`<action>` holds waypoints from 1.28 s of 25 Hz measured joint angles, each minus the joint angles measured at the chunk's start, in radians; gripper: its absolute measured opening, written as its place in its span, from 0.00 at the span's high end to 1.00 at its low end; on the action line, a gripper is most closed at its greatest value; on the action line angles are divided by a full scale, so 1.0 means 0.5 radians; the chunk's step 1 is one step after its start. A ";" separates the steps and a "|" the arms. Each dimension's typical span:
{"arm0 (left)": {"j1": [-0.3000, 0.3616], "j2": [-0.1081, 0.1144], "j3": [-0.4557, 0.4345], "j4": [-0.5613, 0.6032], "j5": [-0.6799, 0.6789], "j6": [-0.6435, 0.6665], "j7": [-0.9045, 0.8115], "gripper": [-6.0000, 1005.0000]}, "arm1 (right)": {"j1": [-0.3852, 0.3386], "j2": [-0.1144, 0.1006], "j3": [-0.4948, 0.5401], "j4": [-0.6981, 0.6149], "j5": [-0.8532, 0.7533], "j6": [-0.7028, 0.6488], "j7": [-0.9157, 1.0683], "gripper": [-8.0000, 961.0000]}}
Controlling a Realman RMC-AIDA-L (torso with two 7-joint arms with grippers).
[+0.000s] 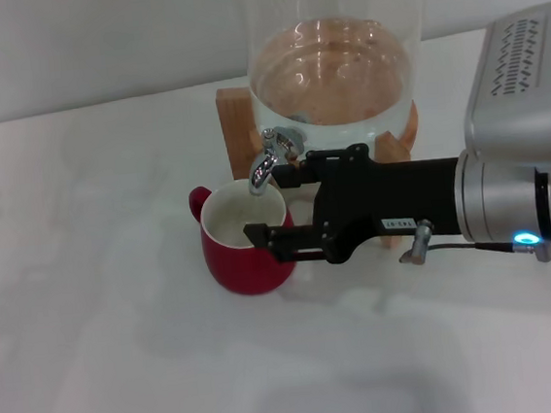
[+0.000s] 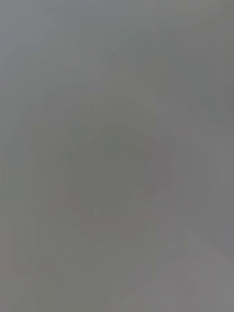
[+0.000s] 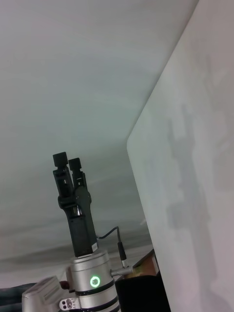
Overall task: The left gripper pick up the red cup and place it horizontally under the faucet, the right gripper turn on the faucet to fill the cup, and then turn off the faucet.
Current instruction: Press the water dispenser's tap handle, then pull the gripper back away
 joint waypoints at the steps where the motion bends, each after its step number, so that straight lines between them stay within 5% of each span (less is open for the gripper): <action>1: 0.001 0.000 0.000 0.000 0.000 -0.001 -0.003 0.12 | -0.002 0.000 0.004 0.001 0.000 0.001 0.000 0.25; 32: -0.007 0.002 -0.002 0.004 0.000 -0.001 -0.014 0.12 | -0.033 0.000 0.098 0.038 0.002 0.090 -0.011 0.25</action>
